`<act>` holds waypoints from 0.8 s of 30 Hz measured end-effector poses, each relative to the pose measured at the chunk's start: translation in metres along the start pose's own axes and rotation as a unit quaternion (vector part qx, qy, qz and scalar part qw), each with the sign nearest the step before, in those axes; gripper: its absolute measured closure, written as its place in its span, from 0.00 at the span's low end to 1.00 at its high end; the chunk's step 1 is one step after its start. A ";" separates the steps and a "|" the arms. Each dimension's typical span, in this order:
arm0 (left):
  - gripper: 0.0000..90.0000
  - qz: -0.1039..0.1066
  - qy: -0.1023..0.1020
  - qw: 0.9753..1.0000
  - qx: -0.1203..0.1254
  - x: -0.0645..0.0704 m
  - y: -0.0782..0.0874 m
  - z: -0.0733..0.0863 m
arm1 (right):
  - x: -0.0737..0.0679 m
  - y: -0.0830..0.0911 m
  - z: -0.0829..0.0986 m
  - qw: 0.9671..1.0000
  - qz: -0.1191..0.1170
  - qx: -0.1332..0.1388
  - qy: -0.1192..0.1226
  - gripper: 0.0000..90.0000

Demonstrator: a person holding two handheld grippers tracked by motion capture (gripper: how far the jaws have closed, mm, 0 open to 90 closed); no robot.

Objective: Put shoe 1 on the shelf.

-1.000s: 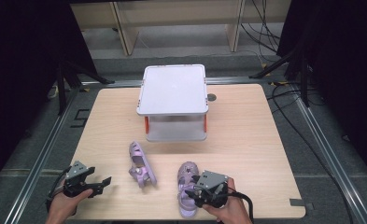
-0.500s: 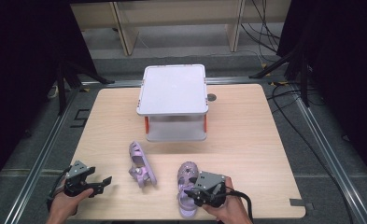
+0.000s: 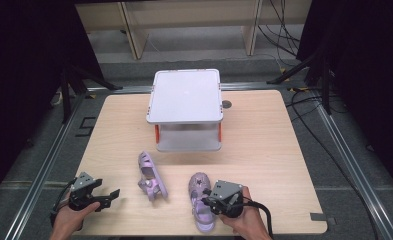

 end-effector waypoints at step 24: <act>0.18 0.000 -0.015 1.000 -0.005 -0.003 0.002 0.001 | 0.013 0.009 -0.012 0.999 -0.010 -0.025 -0.035 0.88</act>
Point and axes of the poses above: each handheld gripper's, and its own axes: y roughly backward along the jaws, z roughly out of its underside, x roughly to its right, the point moved 5 cm from there along -y, roughly forward along the jaws, and after that the axes turned 4 degrees about -y, right-handed, at the moved point
